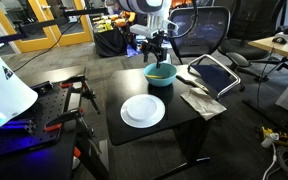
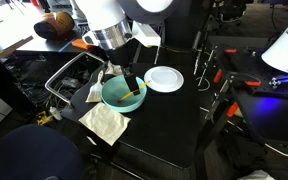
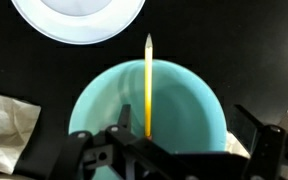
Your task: Take the pencil from the green bowl and put it on the table
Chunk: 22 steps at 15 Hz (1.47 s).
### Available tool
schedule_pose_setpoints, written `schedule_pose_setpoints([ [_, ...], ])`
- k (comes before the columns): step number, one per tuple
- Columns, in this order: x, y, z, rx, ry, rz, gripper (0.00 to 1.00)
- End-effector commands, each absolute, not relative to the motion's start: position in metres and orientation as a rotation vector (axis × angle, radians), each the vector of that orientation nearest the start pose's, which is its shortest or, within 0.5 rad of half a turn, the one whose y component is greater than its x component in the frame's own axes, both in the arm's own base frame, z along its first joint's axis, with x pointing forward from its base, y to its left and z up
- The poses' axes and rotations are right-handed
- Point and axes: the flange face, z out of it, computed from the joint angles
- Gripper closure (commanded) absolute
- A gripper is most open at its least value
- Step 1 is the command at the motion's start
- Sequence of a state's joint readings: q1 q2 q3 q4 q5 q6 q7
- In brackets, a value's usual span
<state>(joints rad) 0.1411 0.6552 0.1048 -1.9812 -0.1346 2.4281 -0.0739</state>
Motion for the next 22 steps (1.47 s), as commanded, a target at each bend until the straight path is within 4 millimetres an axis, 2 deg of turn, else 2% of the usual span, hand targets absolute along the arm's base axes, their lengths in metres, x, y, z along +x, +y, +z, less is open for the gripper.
schedule_pose_setpoints([
  [1, 0.573, 0.147, 0.103, -3.107, -0.603, 0.313, 0.00],
  [10, 0.577, 0.149, 0.075, -3.144, -0.532, 0.369, 0.00],
  [18, 0.576, 0.143, 0.065, -3.169, -0.457, 0.391, 0.00],
  [19, 0.576, 0.142, 0.064, -3.170, -0.452, 0.396, 0.25],
  [20, 0.576, 0.141, 0.064, -3.171, -0.453, 0.398, 0.26],
  [22, 0.576, 0.140, 0.065, -3.173, -0.451, 0.399, 0.41],
])
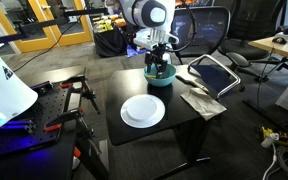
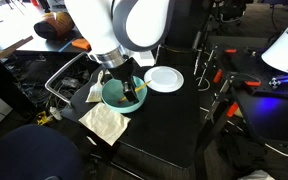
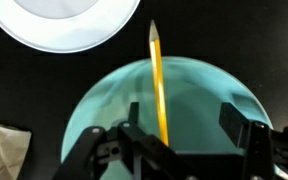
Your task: Take the pencil from the green bowl and put it on the table
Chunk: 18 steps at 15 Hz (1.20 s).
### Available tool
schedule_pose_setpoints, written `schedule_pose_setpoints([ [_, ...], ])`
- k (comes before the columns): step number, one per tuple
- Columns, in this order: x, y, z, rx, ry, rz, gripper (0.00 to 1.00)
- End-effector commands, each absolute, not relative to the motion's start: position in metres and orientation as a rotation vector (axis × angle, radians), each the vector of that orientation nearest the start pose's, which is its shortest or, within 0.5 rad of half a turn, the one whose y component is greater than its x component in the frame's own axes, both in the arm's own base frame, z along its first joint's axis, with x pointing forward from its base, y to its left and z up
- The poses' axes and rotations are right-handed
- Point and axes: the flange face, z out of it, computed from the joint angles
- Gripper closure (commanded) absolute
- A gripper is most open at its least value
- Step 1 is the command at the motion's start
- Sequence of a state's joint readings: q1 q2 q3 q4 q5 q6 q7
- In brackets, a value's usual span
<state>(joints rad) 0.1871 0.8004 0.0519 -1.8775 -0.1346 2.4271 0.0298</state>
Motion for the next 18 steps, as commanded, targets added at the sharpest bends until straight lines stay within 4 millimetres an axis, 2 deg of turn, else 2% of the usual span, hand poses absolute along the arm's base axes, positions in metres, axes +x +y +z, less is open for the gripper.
schedule_pose_setpoints([
  [1, 0.577, 0.140, 0.065, -3.174, -0.450, 0.399, 0.49],
  [7, 0.580, 0.139, 0.070, -3.181, -0.446, 0.386, 0.95],
  [8, 0.581, 0.139, 0.071, -3.182, -0.444, 0.382, 0.99],
  [10, 0.582, 0.138, 0.075, -3.185, -0.436, 0.374, 1.00],
  [13, 0.579, 0.137, 0.094, -3.178, -0.413, 0.320, 0.98],
  [18, 0.568, 0.133, 0.143, -3.192, -0.416, 0.223, 0.98],
])
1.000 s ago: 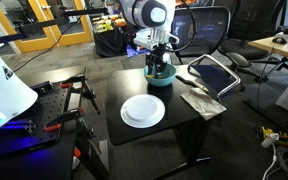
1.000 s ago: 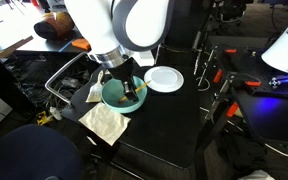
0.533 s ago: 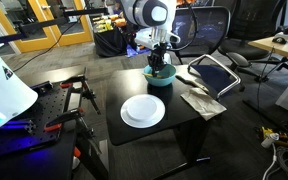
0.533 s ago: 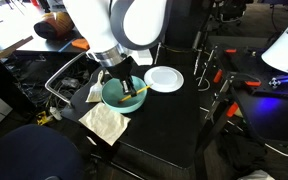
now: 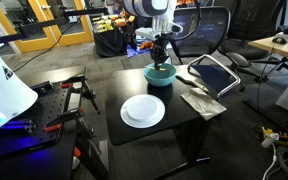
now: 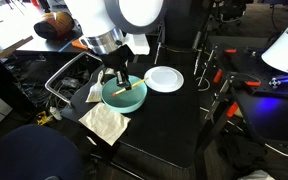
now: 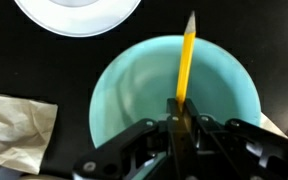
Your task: Take the pencil from the green bowl and put it on the table
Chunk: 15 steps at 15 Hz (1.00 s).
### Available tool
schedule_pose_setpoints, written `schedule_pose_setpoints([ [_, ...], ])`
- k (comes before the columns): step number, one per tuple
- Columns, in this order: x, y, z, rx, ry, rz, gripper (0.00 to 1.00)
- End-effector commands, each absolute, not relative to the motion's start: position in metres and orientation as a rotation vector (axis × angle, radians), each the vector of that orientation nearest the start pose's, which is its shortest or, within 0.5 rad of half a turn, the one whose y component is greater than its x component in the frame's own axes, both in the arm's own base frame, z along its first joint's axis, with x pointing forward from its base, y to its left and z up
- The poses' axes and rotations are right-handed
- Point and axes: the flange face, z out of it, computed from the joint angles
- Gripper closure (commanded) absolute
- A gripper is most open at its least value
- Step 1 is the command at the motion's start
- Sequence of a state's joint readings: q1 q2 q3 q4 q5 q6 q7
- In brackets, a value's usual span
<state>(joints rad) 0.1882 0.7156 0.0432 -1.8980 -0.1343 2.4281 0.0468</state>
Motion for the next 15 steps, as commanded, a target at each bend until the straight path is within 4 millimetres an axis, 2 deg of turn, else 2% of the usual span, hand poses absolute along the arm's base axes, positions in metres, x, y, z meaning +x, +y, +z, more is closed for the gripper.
schedule_pose_setpoints([
  [1, 0.565, 0.131, 0.152, -3.194, -0.412, 0.206, 0.98],
  [4, 0.551, 0.116, 0.178, -3.199, -0.391, 0.133, 0.98],
  [7, 0.539, 0.092, 0.194, -3.211, -0.419, 0.056, 0.98],
  [10, 0.529, 0.063, 0.197, -3.247, -0.454, -0.009, 0.98],
  [15, 0.522, 0.016, 0.189, -3.315, -0.498, -0.067, 0.98],
])
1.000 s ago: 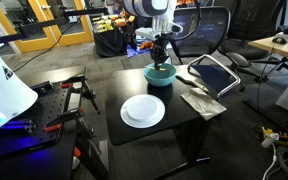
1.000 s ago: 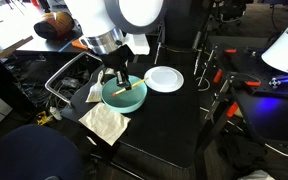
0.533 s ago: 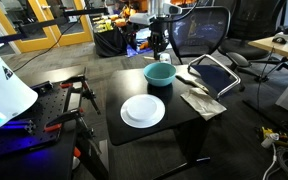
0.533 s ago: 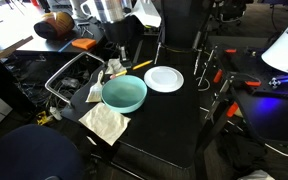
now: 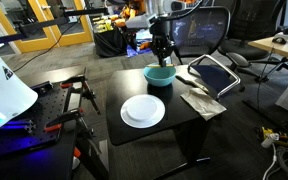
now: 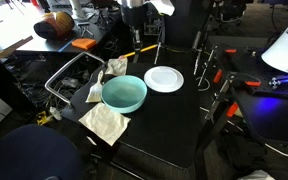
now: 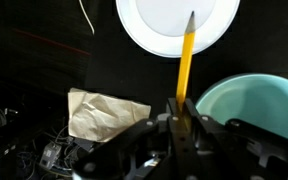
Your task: Take the pencil from the green bowl and put it on the table
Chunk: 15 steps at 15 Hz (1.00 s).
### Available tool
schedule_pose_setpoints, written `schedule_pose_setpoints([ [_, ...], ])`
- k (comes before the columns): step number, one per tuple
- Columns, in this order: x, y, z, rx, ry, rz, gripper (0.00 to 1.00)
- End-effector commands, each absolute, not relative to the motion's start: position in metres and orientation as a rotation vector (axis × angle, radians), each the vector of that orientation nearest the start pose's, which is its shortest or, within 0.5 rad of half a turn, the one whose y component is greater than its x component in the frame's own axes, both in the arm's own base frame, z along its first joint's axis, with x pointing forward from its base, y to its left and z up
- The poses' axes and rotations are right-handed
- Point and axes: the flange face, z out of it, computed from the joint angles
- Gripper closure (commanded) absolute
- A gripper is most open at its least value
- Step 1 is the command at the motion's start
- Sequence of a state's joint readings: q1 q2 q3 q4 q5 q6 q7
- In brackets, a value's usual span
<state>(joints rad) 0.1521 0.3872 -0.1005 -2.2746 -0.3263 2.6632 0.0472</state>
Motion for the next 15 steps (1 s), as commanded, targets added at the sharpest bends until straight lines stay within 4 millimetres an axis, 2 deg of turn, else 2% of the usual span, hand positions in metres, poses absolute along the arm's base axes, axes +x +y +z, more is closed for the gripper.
schedule_pose_setpoints([
  [1, 0.523, 0.009, 0.187, -3.319, -0.504, -0.074, 0.98],
  [2, 0.530, 0.018, 0.183, -3.309, -0.508, -0.031, 0.91],
  [4, 0.528, 0.009, 0.182, -3.317, -0.503, -0.034, 0.91],
  [7, 0.528, 0.009, 0.182, -3.317, -0.505, -0.035, 0.91],
  [8, 0.528, 0.009, 0.182, -3.317, -0.506, -0.035, 0.98],
  [9, 0.531, 0.009, 0.178, -3.304, -0.536, -0.058, 0.98],
  [15, 0.545, -0.018, 0.156, -3.253, -0.701, -0.123, 0.98],
])
